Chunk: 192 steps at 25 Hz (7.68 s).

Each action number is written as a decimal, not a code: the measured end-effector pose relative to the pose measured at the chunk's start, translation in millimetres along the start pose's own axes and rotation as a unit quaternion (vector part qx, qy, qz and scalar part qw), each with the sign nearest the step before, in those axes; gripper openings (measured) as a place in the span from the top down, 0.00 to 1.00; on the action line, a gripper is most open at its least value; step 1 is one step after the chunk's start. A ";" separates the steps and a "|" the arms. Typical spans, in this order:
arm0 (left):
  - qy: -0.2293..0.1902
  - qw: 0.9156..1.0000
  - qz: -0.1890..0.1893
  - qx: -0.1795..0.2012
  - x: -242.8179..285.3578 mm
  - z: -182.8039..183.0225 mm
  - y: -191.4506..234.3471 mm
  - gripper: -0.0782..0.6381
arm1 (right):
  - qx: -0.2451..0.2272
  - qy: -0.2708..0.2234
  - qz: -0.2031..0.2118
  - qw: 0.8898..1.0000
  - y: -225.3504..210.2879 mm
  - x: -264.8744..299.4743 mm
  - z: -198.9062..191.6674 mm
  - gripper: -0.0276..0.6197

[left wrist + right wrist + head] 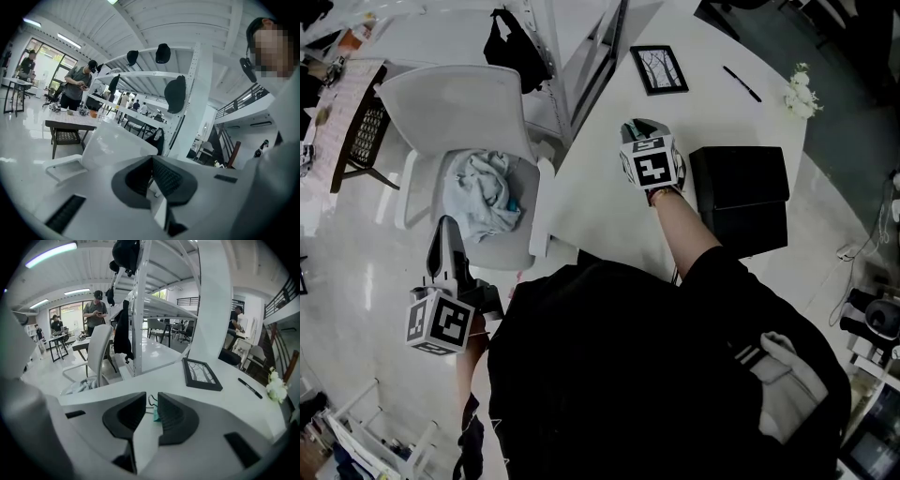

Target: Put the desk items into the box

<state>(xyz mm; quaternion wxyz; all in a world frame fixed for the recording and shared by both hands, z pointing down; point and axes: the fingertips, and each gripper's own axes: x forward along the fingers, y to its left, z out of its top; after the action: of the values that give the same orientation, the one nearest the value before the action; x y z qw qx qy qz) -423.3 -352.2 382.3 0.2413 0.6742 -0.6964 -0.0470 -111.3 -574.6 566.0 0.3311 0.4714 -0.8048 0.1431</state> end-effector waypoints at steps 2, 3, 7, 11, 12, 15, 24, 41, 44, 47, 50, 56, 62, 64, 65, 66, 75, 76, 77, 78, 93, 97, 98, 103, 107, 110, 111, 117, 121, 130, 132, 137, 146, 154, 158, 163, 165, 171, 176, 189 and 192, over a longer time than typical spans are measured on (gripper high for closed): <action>0.000 1.000 0.001 0.000 -0.4 -0.3 0.6 0.88 | 0.001 0.001 -0.002 1.000 -0.8 1.6 -0.3 0.83; 0.001 1.000 0.002 0.000 -0.7 -0.6 1.4 0.88 | 0.001 0.002 -0.003 1.000 -1.3 2.5 -0.4 0.83; 0.000 1.000 0.008 0.000 -2.8 -1.2 5.2 0.88 | -0.006 -0.005 -0.004 1.000 2.5 5.3 2.5 0.84; 0.000 1.000 0.009 -0.002 -3.3 -2.7 5.1 0.88 | -0.019 -0.004 -0.006 1.000 4.0 6.2 2.7 0.84; 0.000 1.000 0.009 -0.003 -3.4 -2.8 4.9 0.88 | -0.021 -0.002 -0.007 1.000 3.8 6.2 2.4 0.85; 0.000 1.000 0.008 -0.006 -2.4 -2.3 5.2 0.88 | -0.029 0.001 -0.011 1.000 4.3 6.2 1.3 0.85; -0.002 1.000 0.005 -0.012 -2.1 -3.9 4.6 0.88 | -0.047 0.004 -0.016 0.999 5.1 5.5 -0.7 0.86; -0.005 1.000 0.001 -0.016 -0.8 -4.0 4.2 0.88 | 0.003 -0.004 -0.024 1.000 -13.3 -0.6 0.1 0.94; -0.005 1.000 0.000 -0.015 -0.4 -3.6 3.6 0.88 | 0.001 -0.002 -0.024 1.000 -13.2 -0.7 -1.1 0.94; -0.006 1.000 0.000 -0.015 -0.3 -2.9 4.0 0.88 | 0.009 0.000 -0.022 1.000 -13.5 -1.1 -1.7 0.94; -0.008 1.000 0.000 -0.015 -2.3 -1.1 4.8 0.88 | 0.030 0.007 -0.016 0.999 -12.5 -6.1 -1.4 0.94; -0.011 1.000 -0.004 -0.015 -4.9 1.6 4.5 0.88 | 0.053 0.004 -0.007 0.999 -7.3 -11.4 3.9 0.94; -0.018 1.000 -0.016 -0.016 -9.6 4.7 -0.2 0.88 | 0.051 -0.003 -0.009 0.999 -1.6 -25.3 9.0 0.94; -0.019 0.999 -0.022 -0.016 -11.7 5.0 -2.8 0.88 | 0.049 -0.006 -0.010 0.999 1.0 -31.5 9.4 0.94; -0.019 0.999 -0.025 -0.016 -13.0 4.8 -4.1 0.88 | 0.049 -0.006 -0.010 0.999 2.7 -34.7 8.7 0.94; -0.020 0.999 -0.027 -0.017 -14.4 5.0 -5.7 0.88 | 0.048 -0.007 -0.009 0.999 4.5 -38.0 7.4 0.94; -0.028 0.997 -0.066 -0.012 -23.8 8.6 -28.8 0.88 | 0.060 -0.006 -0.005 0.998 15.1 -73.7 -12.4 0.94; -0.028 0.997 -0.071 -0.011 -25.3 8.1 -32.0 0.88 | 0.064 -0.007 -0.005 0.998 15.3 -78.5 -14.5 0.94; -0.028 0.997 -0.076 -0.010 -26.9 7.5 -35.2 0.88 | 0.067 -0.009 -0.006 0.998 15.3 -83.5 -16.6 0.94; -0.028 0.996 -0.081 -0.009 -28.4 6.9 -38.2 0.88 | 0.071 -0.009 -0.007 0.997 15.0 -88.7 -19.1 0.94; -0.018 0.985 -0.172 -0.018 -43.5 -7.5 -80.9 0.88 | 0.117 -0.048 -0.047 0.991 9.5 -170.5 -46.1 0.94; -0.016 0.981 -0.193 -0.021 -49.4 -10.8 -89.8 0.88 | 0.136 -0.054 -0.071 0.987 0.8 -193.7 -59.6 0.94; -0.016 0.980 -0.198 -0.021 -50.5 -11.4 -92.3 0.88 | 0.141 -0.056 -0.077 0.985 -1.0 -199.5 -62.9 0.94; -0.011 0.974 -0.227 -0.016 -56.7 -14.2 -108.9 0.88 | 0.154 -0.062 -0.105 0.981 -12.3 -228.8 -75.1 0.94; -0.005 0.968 -0.249 -0.011 -61.7 -20.4 -120.9 0.88 | 0.170 -0.074 -0.129 0.974 -24.2 -253.4 -83.5 0.94; 0.000 0.966 -0.260 -0.010 -64.9 -24.7 -124.7 0.88 | 0.182 -0.080 -0.147 0.969 -31.1 -270.7 -92.8 0.94; 0.001 0.965 -0.262 -0.010 -66.5 -26.1 -126.1 0.88 | 0.185 -0.080 -0.153 0.967 -33.6 -277.1 -96.1 0.94; 0.017 0.959 -0.282 -0.017 -66.9 -39.9 -138.8 0.88 | 0.201 -0.082 -0.195 0.957 -53.9 -317.7 -117.8 0.94; 0.028 0.953 -0.300 -0.017 -61.1 -47.4 -151.3 0.88 | 0.206 -0.076 -0.218 0.951 -66.6 -334.0 -129.3 0.94; 0.038 0.946 -0.322 -0.015 -51.8 -55.9 -179.2 0.88 | 0.220 -0.079 -0.249 0.940 -93.4 -361.8 -145.6 0.94; 0.040 0.946 -0.322 -0.012 -49.6 -56.7 -184.5 0.88 | 0.227 -0.080 -0.249 0.938 -99.7 -362.1 -149.3 0.94; 0.039 0.948 -0.314 -0.010 -38.5 -57.3 -196.8 0.88 | 0.239 -0.068 -0.242 0.938 -116.0 -352.8 -160.2 0.94; 0.044 0.951 -0.307 -0.004 -23.8 -69.5 -232.4 0.88 | 0.239 -0.064 -0.209 0.946 -143.8 -333.6 -161.9 0.94; 0.030 0.958 -0.285 -0.001 -22.1 -67.3 -248.8 0.88 | 0.238 -0.035 -0.161 0.957 -156.3 -308.4 -168.8 0.94; 0.024 0.966 -0.256 -0.006 -22.6 -65.4 -239.6 0.88 | 0.228 -0.016 -0.136 0.964 -157.9 -293.2 -169.3 0.94; 0.014 0.973 -0.230 -0.008 -26.5 -63.2 -226.8 0.88 | 0.218 0.007 -0.114 0.969 -155.6 -277.0 -176.7 0.94; 0.011 0.975 -0.222 -0.009 -29.3 -63.1 -222.8 0.88 | 0.212 0.015 -0.106 0.971 -153.7 -272.3 -178.4 0.94; 0.006 0.978 -0.207 -0.010 -38.6 -65.9 -218.7 0.88 | 0.193 0.031 -0.088 0.977 -148.7 -264.3 -182.8 0.94; 0.003 0.980 -0.197 -0.012 -42.7 -69.8 -218.0 0.88 | 0.187 0.046 -0.077 0.978 -147.9 -257.4 -190.1 0.94; -0.003 0.984 -0.180 -0.011 -51.4 -71.3 -210.7 0.88 | 0.189 0.068 -0.064 0.978 -147.8 -247.4 -201.9 0.94; -0.005 0.984 -0.178 -0.011 -52.0 -69.9 -210.1 0.88 | 0.186 0.078 -0.058 0.978 -144.6 -244.6 -204.6 0.94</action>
<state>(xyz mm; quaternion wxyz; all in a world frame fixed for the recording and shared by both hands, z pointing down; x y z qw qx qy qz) -204.2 -302.2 347.4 0.2325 0.7848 -0.5656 -0.1003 175.8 -375.7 542.2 0.3068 0.5581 -0.7072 0.3069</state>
